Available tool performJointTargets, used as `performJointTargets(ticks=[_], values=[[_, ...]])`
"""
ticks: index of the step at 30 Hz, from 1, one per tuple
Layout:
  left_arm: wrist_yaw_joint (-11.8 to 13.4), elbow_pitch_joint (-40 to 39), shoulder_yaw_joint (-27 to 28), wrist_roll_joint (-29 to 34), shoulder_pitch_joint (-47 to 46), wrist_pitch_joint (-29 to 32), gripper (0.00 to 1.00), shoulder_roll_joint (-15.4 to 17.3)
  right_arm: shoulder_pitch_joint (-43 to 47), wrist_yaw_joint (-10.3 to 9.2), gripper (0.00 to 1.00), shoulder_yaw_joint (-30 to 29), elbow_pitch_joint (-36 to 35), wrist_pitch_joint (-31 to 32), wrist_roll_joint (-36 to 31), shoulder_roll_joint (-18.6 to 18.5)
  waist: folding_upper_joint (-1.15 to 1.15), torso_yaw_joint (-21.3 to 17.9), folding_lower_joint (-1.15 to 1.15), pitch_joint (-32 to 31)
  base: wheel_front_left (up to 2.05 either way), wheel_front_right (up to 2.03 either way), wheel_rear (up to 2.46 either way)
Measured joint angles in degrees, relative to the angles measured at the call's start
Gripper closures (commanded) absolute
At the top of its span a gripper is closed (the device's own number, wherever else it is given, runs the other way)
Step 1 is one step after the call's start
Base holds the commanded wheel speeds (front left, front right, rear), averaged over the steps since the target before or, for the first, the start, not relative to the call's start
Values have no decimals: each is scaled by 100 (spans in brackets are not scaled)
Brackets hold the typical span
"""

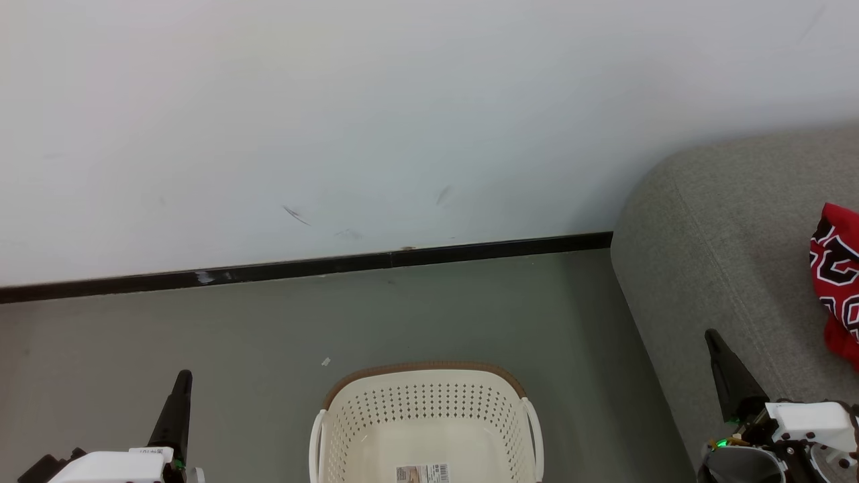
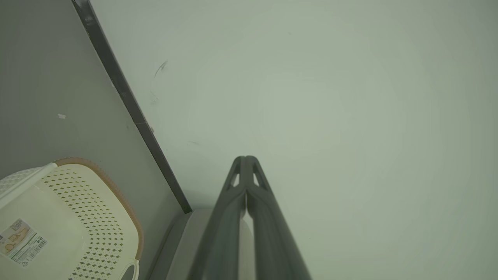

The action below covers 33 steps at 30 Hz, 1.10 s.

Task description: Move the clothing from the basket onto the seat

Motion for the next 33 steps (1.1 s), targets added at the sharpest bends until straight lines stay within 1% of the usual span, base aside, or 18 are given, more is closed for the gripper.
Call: performJointTargets(ticks=[33], values=[[0, 3, -1, -15, -1, 0, 100, 0, 0, 0, 100, 0, 0, 0, 26, 0, 0, 0, -1, 1, 0, 0, 0]])
